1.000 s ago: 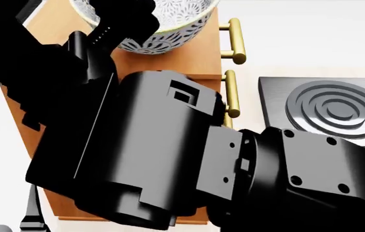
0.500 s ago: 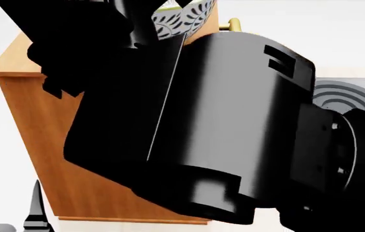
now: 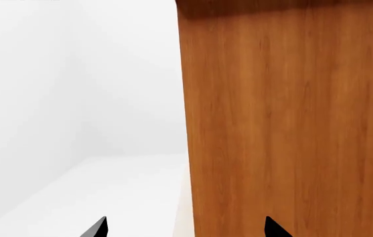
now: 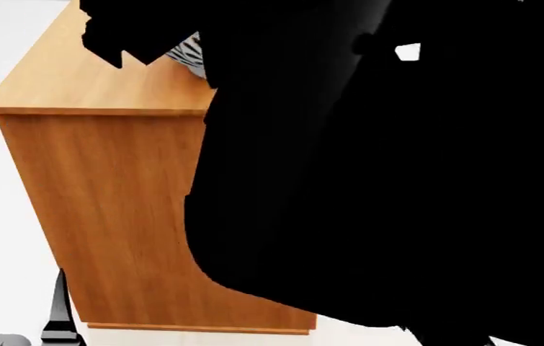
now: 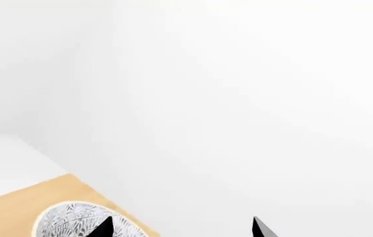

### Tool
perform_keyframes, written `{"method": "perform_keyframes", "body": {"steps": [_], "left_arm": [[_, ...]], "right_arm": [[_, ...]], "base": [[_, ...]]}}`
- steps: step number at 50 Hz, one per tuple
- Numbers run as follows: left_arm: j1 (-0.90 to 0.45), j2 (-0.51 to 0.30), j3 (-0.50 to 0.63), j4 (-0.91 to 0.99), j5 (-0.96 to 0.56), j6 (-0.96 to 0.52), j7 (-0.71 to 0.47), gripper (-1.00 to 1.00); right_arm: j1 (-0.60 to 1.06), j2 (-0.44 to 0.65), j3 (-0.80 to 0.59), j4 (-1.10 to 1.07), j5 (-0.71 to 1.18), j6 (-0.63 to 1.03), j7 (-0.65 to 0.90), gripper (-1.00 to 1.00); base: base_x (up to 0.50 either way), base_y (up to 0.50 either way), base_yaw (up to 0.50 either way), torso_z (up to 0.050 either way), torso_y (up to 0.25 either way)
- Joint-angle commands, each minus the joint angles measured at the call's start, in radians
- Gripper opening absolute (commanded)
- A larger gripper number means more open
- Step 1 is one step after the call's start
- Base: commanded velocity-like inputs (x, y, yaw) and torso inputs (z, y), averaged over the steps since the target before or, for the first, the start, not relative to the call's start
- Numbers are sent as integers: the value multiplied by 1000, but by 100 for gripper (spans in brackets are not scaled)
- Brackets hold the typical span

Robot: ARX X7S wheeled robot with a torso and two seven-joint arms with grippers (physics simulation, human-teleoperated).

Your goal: Put the bowl on the top of the cabinet.

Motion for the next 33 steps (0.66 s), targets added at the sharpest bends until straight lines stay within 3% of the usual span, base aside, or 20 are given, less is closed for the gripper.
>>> {"method": "perform_keyframes", "body": {"steps": [1, 11, 20, 33], "left_arm": [[-1, -4, 0, 8, 0, -5, -5, 100], [-9, -5, 2, 7, 1, -10, -7, 100], [-13, -8, 5, 22, 2, -24, -13, 100], [-17, -6, 12, 17, 6, -23, -14, 100]], "right_arm": [[74, 134, 62, -84, 71, 38, 71, 100], [-20, 265, 106, -190, 73, -23, 196, 100], [-162, 370, 139, -286, -21, -94, 140, 100], [-543, 498, 131, -376, -304, -320, 37, 100]], "base": [[0, 0, 0, 0, 0], [0, 0, 0, 0, 0], [0, 0, 0, 0, 0], [0, 0, 0, 0, 0]]}}
